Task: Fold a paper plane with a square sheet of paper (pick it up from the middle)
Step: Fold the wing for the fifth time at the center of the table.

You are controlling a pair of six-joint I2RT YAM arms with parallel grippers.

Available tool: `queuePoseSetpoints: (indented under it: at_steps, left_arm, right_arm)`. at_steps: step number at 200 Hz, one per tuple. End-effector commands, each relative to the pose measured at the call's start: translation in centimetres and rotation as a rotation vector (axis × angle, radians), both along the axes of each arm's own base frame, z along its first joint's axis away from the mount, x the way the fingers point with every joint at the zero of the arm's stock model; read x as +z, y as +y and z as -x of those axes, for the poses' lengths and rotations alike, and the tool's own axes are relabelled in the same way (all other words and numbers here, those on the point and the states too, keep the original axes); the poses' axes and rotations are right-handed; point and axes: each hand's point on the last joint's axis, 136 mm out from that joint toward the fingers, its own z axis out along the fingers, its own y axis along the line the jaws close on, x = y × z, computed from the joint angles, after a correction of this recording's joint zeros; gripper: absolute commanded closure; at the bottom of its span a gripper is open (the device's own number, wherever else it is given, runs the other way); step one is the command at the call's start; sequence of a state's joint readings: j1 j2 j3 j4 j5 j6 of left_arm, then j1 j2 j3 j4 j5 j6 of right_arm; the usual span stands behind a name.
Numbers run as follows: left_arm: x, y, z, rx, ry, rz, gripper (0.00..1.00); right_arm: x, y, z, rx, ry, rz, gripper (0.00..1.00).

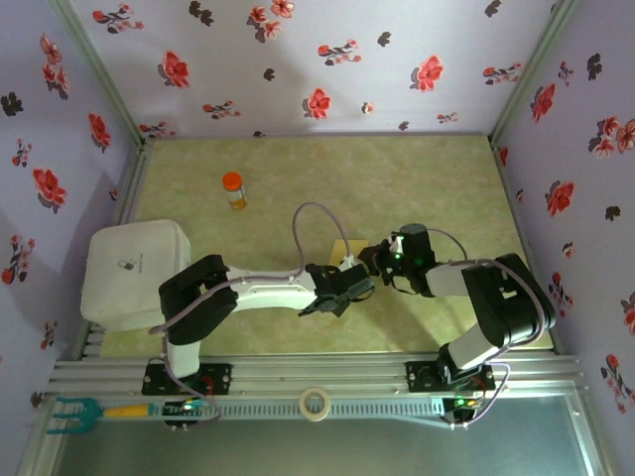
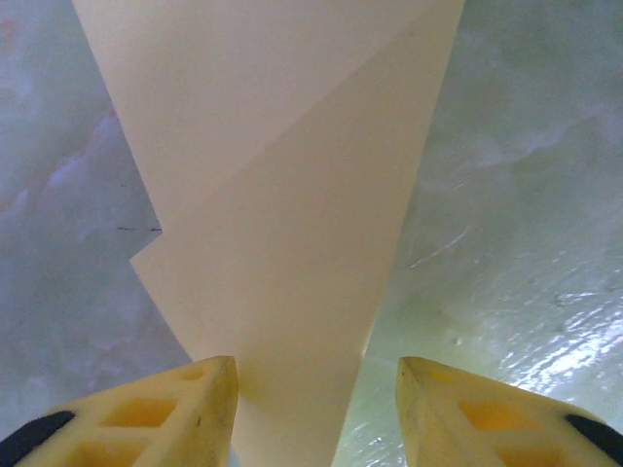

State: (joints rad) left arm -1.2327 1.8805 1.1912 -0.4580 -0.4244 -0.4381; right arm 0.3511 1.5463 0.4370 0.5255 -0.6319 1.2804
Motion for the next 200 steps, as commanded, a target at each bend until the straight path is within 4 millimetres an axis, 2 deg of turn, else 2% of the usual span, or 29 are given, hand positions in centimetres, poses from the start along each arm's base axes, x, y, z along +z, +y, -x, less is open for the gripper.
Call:
queuePoseSetpoints:
  at_steps: [1, 33, 65, 103, 167, 200]
  left_arm:
    - [0.6, 0.3, -0.7, 0.012, -0.056, -0.047, 0.57]
    - [0.6, 0.1, -0.6, 0.013, -0.06, -0.035, 0.64]
    - [1.2, -0.3, -0.6, 0.005, -0.067, -0.014, 0.65]
    - [1.0, -0.5, -0.5, -0.002, -0.067, -0.019, 0.75]
    - [1.1, -0.8, -0.5, -0.005, -0.062, -0.013, 0.74]
    - [0.6, -0.8, -0.5, -0.001, -0.054, -0.025, 0.78]
  right_arm:
    - [0.3, -0.2, -0.1, -0.018, 0.006, 0.0, 0.98]
    - [0.2, -0.2, 0.0, -0.017, 0.009, -0.001, 0.98]
    - [0.1, -0.3, 0.0, -0.018, 0.011, 0.002, 0.97]
    - [-0.1, -0.2, 0.1, -0.018, 0.018, 0.003, 0.97]
    - [-0.1, -0.2, 0.0, -0.019, 0.018, 0.001, 0.97]
    - [-0.2, -0.3, 0.1, -0.019, 0.021, 0.003, 0.97]
